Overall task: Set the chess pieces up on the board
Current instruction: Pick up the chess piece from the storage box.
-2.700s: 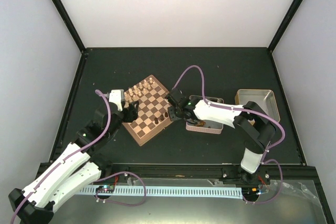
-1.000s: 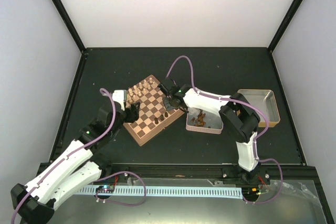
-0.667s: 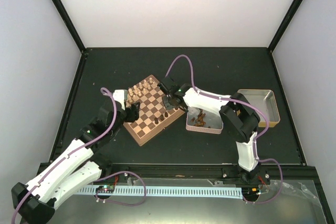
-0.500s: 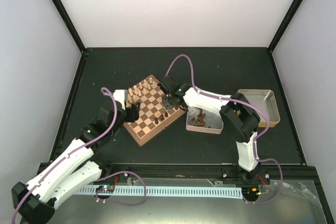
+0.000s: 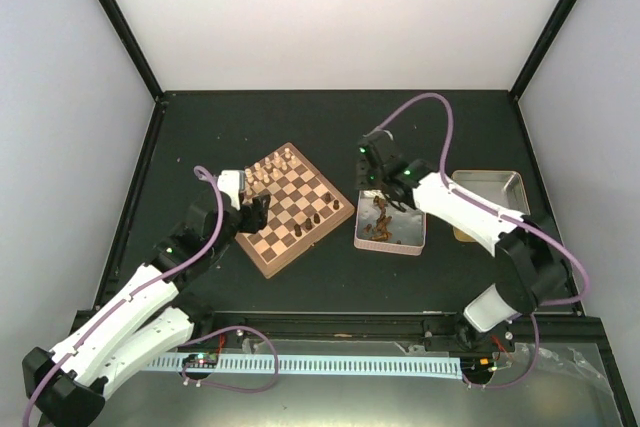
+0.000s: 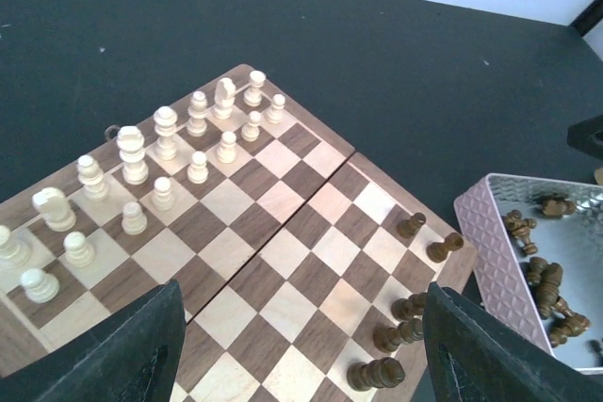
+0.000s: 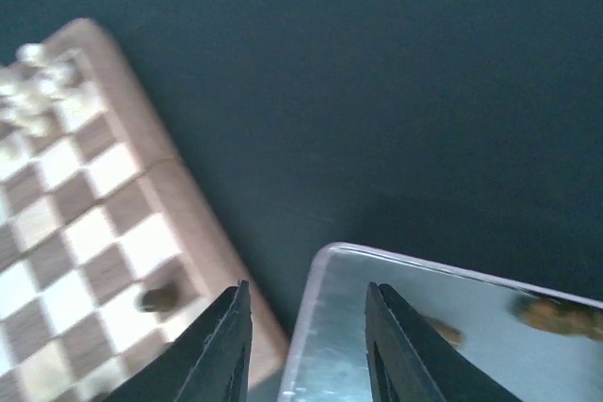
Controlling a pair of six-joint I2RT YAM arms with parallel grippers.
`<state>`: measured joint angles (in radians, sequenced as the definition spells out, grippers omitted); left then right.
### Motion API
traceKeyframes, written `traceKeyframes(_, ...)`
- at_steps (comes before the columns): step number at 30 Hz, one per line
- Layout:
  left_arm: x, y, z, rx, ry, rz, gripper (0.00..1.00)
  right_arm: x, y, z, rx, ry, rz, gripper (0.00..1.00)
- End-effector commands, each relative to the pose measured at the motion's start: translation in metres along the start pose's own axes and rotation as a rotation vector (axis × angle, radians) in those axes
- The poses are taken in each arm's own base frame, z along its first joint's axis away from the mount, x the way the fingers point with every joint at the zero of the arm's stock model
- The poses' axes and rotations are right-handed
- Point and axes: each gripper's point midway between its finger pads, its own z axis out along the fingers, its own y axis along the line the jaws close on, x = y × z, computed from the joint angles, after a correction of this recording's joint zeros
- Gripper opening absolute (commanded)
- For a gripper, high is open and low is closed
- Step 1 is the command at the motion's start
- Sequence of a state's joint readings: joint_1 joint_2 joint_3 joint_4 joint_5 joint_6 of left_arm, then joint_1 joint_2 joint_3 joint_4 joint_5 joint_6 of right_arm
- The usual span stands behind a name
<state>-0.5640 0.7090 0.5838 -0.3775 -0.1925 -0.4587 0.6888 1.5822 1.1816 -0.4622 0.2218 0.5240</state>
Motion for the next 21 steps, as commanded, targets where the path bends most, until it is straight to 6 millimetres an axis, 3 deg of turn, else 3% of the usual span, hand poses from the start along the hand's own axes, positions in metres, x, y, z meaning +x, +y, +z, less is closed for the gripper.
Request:
traceKeyframes(1,-0.016,-0.016,-0.003,0.079,-0.039,0.034,0.71,0.022,-0.052,0.012,0.088,0.024,0.111,0.36)
traceKeyframes(3,-0.018,-0.02,-0.005,0.094,-0.046,0.045,0.71,0.034,-0.064,0.018,0.099,0.058,0.122,0.36)
traceKeyframes(6,-0.023,-0.023,-0.009,0.106,-0.056,0.052,0.72,0.047,-0.065,0.029,0.079,0.106,0.1,0.36)
traceKeyframes(11,-0.045,-0.032,-0.036,0.13,-0.057,0.084,0.72,0.05,-0.062,0.048,0.077,0.152,0.056,0.35)
traceKeyframes(15,-0.064,-0.027,-0.06,0.102,-0.124,0.141,0.74,0.049,-0.061,0.058,0.084,0.166,0.036,0.35)
traceKeyframes(21,-0.07,-0.017,-0.083,0.078,-0.199,0.179,0.85,0.055,-0.068,0.069,0.127,0.185,0.028,0.25)
